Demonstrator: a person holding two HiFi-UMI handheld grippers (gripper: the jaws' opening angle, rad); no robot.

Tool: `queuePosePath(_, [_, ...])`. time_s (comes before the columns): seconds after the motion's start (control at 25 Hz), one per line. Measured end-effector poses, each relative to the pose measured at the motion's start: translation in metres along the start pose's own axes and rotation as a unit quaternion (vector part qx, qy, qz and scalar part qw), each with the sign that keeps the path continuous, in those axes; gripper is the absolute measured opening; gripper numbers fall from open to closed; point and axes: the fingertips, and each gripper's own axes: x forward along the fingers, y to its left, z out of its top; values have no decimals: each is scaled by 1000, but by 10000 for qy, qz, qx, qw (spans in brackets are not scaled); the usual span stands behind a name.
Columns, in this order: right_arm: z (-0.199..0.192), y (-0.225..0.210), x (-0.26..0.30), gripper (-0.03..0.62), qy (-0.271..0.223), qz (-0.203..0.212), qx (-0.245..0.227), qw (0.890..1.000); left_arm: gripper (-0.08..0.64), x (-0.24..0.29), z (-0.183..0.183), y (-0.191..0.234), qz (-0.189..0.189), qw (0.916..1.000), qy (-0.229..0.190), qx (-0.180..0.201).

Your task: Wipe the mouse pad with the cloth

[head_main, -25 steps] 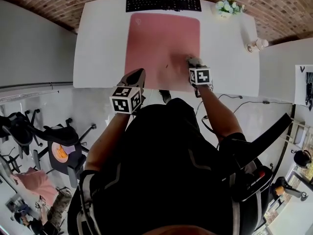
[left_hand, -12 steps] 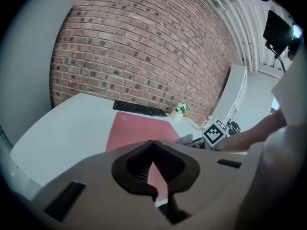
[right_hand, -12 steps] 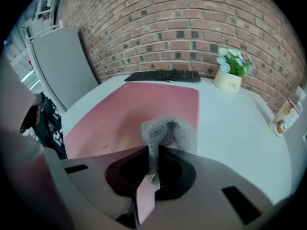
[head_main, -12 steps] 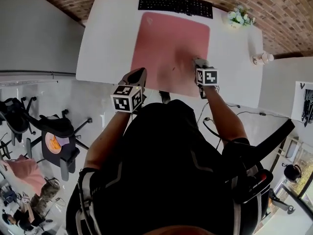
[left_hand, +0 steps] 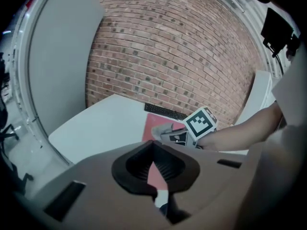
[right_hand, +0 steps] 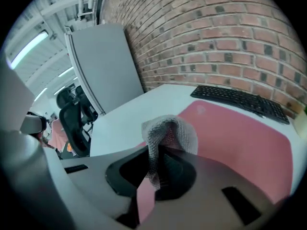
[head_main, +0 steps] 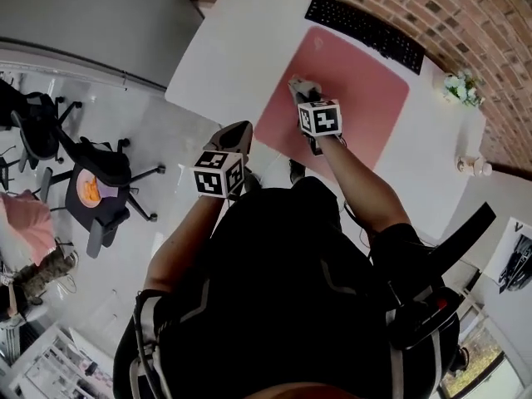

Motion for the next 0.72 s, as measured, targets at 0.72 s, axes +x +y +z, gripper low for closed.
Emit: queuePosePath(0.72, [-18,-8,40,30,558,-438,-275,9971,5,-21,-1,32,368,9992,-53,-173])
